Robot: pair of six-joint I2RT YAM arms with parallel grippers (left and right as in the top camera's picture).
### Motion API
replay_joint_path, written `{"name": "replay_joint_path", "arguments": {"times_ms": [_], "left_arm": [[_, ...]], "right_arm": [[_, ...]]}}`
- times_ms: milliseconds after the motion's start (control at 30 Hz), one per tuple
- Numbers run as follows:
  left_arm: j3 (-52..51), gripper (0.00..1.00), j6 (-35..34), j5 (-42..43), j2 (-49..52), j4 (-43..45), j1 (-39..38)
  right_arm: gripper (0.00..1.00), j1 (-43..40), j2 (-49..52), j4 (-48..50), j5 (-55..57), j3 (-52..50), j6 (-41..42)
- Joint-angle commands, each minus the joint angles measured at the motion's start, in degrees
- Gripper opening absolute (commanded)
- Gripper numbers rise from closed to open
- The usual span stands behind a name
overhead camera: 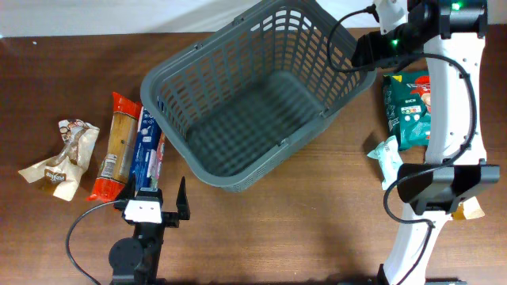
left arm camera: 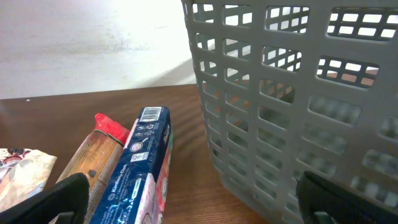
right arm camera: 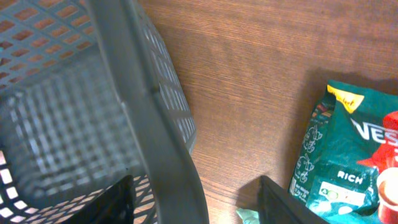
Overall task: Pack container
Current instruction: 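Reach the right gripper to the grey basket's right rim, then grip the basket rim with the right gripper and pull it toward center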
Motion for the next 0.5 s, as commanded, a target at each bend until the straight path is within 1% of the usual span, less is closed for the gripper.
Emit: {"name": "replay_joint_path", "arguments": {"times_ms": [0, 33, 67, 367, 433, 467], "left_arm": [[-0.3, 0.99, -0.3, 0.6, -0.4, 0.0, -0.2], [-0.3, 0.99, -0.3, 0.6, -0.4, 0.0, -0.2], [-0.3, 0.99, -0.3, 0.6, -0.4, 0.0, -0.2], [-0.3, 0.99, -0.3, 0.6, -0.4, 0.0, -0.2], [-0.3, 0.99, -0.3, 0.6, -0.4, 0.0, -0.2], [-0.3, 0.99, -0.3, 0.6, -0.4, 0.0, -0.2]], "right_arm": [[0.63, 0.4, 0.0, 0.1, 0.5, 0.9, -0.7], [0.66, 0.5, 0.2, 0.3, 0.5, 0.8, -0.7], [0.66, 0.8, 0.5, 0.7, 0.5, 0.8, -0.7], [0.65, 3.4, 2.9, 2.4, 1.6, 0.8, -0.7], [0.56, 3.8, 3.1, 2.4, 3.1, 0.8, -0.7], [0.5, 4.0, 3.2, 2.4, 3.1, 0.8, -0.7]]}}
